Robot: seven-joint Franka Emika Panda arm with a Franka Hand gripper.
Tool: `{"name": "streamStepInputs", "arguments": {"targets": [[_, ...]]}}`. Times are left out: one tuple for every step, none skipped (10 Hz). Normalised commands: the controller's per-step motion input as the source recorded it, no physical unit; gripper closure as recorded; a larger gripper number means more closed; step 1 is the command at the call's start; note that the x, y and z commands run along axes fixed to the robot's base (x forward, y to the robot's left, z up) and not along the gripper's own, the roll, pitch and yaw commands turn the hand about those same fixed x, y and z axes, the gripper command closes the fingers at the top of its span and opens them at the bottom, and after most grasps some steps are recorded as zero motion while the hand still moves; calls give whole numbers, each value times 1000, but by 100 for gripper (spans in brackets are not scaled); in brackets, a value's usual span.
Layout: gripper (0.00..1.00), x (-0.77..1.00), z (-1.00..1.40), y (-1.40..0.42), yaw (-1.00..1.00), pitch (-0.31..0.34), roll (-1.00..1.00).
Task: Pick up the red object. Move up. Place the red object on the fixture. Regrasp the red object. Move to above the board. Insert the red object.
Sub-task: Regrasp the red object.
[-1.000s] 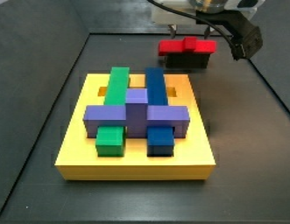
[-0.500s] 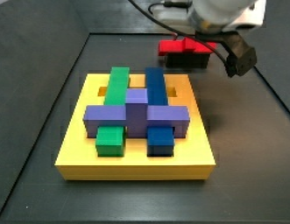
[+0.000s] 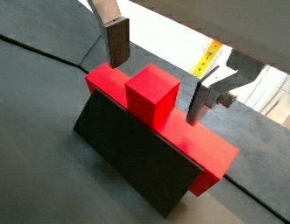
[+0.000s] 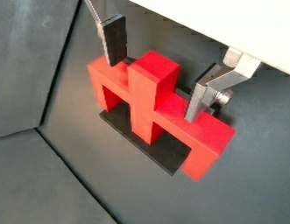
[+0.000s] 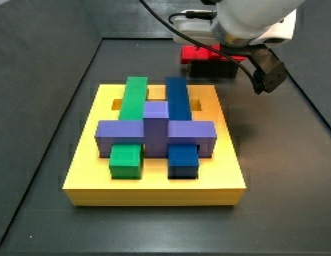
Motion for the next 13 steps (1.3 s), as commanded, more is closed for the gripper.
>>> {"name": "streamStepInputs", "arguments": {"targets": [[0,77,-174,46,0,14,74],[0,106,-51,29,0,60,174],[0,57,-69,0,0,17,174],[0,63,-69,0,0,9,111],[0,0,-151,23,0,0,0],[0,0,-146,20,0,0,-34],[0,20,-66,3,0,0,-91],[0,11,-14,0,0,0,-86],[0,140,43,0,0,40,0],[0,57,0,0,0,0,37],[0,29,0,-29,29,0,337],[0,14,-83,-3,0,0,343],[0,-3,-71,0,0,-31,26]]}}
